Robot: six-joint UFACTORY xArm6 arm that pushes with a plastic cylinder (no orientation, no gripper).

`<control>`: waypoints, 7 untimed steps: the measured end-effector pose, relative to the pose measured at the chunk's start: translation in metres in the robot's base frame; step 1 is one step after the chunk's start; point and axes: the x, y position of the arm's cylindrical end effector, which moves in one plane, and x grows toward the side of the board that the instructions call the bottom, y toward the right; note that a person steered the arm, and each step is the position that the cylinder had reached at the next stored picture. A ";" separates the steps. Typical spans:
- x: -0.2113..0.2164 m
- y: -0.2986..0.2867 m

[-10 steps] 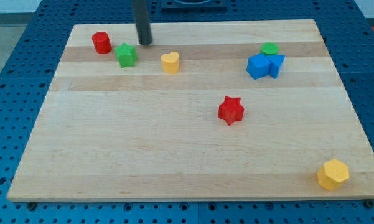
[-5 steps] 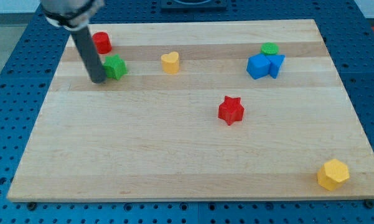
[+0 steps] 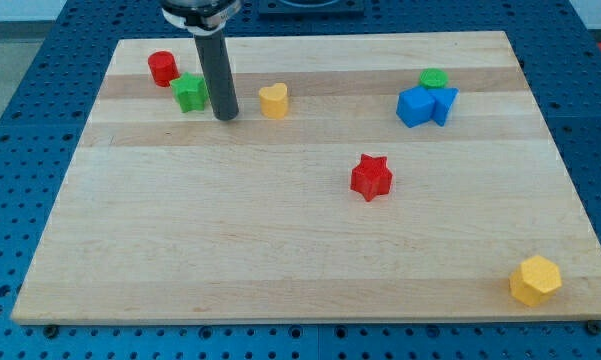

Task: Place the green star close to the green circle

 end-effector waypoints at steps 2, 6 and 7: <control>-0.003 -0.114; -0.059 -0.033; -0.062 -0.012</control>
